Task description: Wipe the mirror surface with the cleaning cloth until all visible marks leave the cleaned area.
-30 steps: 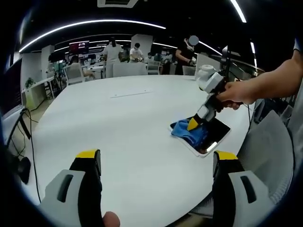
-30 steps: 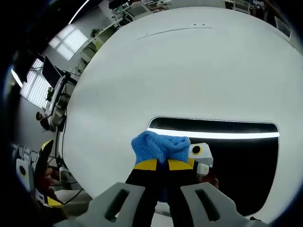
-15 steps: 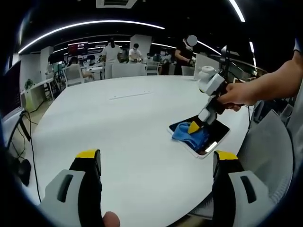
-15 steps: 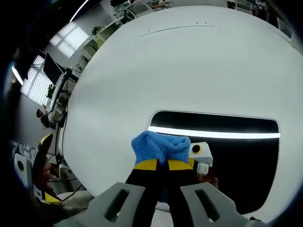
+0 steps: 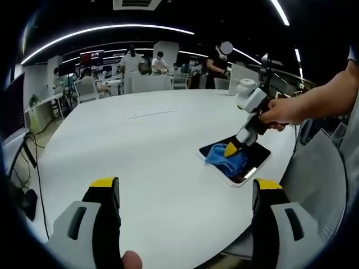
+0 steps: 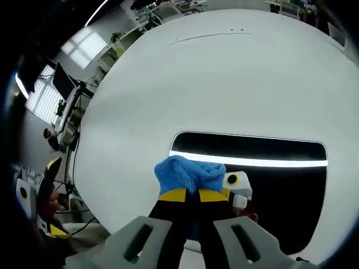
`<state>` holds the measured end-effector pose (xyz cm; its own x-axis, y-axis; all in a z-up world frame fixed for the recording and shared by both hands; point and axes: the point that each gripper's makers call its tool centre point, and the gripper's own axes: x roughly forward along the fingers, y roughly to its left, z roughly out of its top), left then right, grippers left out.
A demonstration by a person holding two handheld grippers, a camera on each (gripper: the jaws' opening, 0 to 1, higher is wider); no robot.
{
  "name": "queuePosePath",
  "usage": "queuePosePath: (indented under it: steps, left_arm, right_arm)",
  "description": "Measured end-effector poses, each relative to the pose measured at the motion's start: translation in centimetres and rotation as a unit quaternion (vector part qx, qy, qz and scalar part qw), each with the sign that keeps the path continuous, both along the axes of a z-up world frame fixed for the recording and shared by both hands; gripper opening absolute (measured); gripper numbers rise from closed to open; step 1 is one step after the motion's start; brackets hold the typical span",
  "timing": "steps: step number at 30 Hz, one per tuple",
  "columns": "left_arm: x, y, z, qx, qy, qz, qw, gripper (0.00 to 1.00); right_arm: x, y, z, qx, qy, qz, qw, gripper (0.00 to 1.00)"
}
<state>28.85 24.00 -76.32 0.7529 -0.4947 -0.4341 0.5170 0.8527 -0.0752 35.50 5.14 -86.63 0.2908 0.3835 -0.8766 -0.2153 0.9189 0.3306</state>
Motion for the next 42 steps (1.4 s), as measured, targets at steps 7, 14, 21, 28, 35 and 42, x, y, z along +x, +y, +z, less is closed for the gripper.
queuePosePath:
  steps: [7,14,21,28,35,42]
  left_arm:
    - [-0.2,-0.6,0.1,0.002,0.000,-0.006,1.0000,0.98]
    - [-0.1,-0.9,0.6,-0.024,0.003,0.003,0.9997,0.99]
    - [-0.1,-1.7,0.3,-0.019,0.007,0.000,0.9998,0.99]
    - [0.0,-2.4,-0.2,-0.011,0.008,-0.010,0.9999,0.99]
    - [0.1,-3.1,-1.0,-0.010,0.013,-0.010,0.9998,0.99]
    - [-0.4,-3.2,-1.6,-0.006,0.020,-0.014,0.9997,0.98]
  right_arm:
    - [0.1,-1.1,0.0,-0.005,-0.003,-0.002,1.0000,0.00]
    - [0.2,-2.0,-0.2,-0.008,-0.006,-0.004,0.9999,0.00]
    - [0.3,-3.3,-0.3,-0.011,-0.005,-0.006,0.9999,0.00]
    - [0.0,-4.5,-0.2,-0.014,-0.004,-0.008,0.9999,0.00]
    - [0.0,-6.3,-0.3,-0.009,-0.007,-0.018,0.9998,0.00]
    - [-0.2,-7.3,0.0,-0.014,-0.011,-0.025,0.9995,0.00]
